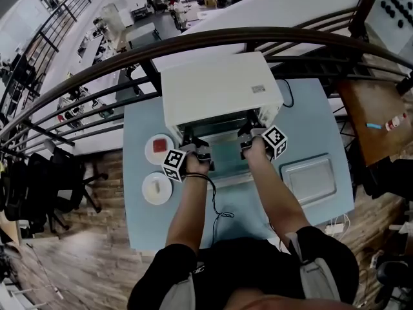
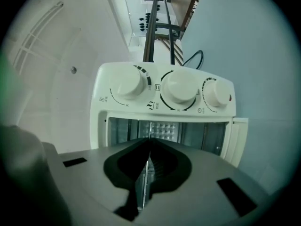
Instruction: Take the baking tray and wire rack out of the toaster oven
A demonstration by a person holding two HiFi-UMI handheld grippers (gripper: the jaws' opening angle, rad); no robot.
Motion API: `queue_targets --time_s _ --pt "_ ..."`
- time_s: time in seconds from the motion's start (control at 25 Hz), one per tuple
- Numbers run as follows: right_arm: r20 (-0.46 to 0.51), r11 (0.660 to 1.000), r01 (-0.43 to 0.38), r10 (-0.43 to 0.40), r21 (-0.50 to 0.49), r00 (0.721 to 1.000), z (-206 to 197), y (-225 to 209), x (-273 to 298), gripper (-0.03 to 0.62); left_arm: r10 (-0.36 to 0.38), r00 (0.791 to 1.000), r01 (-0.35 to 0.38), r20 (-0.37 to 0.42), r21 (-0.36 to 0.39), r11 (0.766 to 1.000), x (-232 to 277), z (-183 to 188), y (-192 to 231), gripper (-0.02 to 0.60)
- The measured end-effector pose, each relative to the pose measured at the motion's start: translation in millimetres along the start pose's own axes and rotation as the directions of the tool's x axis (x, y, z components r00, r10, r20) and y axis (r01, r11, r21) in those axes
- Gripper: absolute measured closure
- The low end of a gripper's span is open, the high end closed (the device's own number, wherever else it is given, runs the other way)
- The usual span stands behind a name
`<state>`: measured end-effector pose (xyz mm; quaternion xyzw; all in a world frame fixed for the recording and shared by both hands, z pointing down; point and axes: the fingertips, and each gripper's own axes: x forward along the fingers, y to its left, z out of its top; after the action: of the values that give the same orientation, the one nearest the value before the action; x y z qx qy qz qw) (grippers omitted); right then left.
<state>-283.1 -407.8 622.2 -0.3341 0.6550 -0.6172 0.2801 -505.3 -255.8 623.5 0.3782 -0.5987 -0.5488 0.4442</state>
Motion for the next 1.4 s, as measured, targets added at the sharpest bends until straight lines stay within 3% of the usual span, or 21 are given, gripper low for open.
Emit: queue_targets --time_s 0.52,0.76,1.2,1.4 --pt "-0.058 1.0 0.016 -0.017 -0.018 0.998 -12 -8 -74 0.585 0.01 1.0 -0.01 -0.006 0.007 1.0 -75 -15 13 0.565" --pt "-0.09 1.0 -0.014 0.012 -0.021 0.996 -15 -8 -111 0.585 -0.02 0.999 0.022 -0.039 0.053 0.998 -110 -26 13 0.565" --pt "-0.137 0.999 -0.036 0.038 0.016 0.99 -22 -2 -171 0.583 -0.048 0.998 0.051 -0.043 0.069 0.996 -171 -41 7 0.565" --pt "-0.157 0.999 -0.05 0.052 0.017 0.986 -39 2 -186 0.585 -0.058 0.997 0.063 -0.053 0.091 0.994 -194 -31 2 0.565"
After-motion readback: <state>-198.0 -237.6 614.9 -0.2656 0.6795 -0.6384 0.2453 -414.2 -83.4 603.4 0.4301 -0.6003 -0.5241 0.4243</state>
